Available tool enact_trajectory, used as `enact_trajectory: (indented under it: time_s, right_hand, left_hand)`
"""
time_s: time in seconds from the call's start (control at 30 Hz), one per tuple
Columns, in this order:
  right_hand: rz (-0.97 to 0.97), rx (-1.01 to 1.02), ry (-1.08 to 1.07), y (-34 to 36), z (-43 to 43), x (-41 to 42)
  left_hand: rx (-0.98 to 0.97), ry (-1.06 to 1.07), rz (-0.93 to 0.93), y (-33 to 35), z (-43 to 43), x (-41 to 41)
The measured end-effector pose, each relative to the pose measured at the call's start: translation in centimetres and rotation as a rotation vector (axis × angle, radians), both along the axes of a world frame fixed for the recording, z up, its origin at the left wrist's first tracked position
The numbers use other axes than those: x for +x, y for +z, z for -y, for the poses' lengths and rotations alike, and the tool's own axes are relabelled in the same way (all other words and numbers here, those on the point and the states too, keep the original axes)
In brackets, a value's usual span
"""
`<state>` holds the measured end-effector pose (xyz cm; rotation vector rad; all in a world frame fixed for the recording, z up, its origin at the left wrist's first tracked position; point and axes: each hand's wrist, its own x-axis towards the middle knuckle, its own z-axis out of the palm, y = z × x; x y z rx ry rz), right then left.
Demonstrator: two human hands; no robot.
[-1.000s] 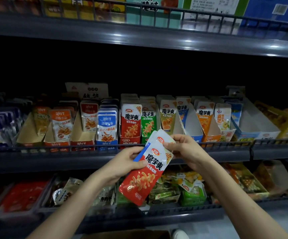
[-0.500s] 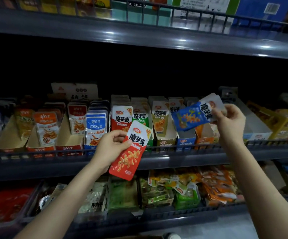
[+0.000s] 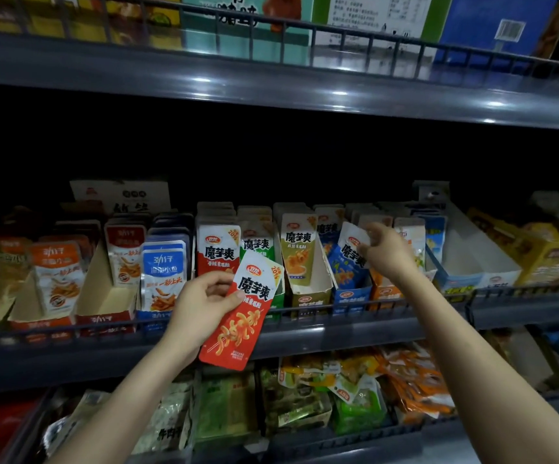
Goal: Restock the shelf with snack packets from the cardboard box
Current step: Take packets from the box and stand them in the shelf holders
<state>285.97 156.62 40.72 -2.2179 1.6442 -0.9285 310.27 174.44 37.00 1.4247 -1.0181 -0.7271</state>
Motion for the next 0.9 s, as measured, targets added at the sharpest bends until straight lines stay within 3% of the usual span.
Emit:
enact_trajectory:
  time_s: [0.1, 0.2, 0.37, 0.6, 0.9]
  right_hand:
    - [-0.178, -0.099, 0.004, 1.5, 0.1, -0.1]
    - [-0.120, -0.155, 0.020, 2.3, 0.1, -0.2]
    - [-0.118, -0.014, 0.110, 1.4, 0.2, -0.2]
    - [-0.012, -0.020, 0.108, 0.8, 0.1, -0.5]
    - [0.187, -0.166, 0.064, 0.3, 2.2, 1.3]
  left_hand:
    - [0.002, -0.004, 0.001, -0.1, 0.0, 0.0]
    - [-0.003, 0.004, -0.003, 0.0, 0.2, -0.1]
    - [0.001, -0.003, -0.007, 0.2, 0.3, -0.6]
    - [0.015, -0.007, 0.008, 0.5, 0.0, -0.8]
    - [0.034, 0.039, 0.010, 0.1, 0.8, -0.4]
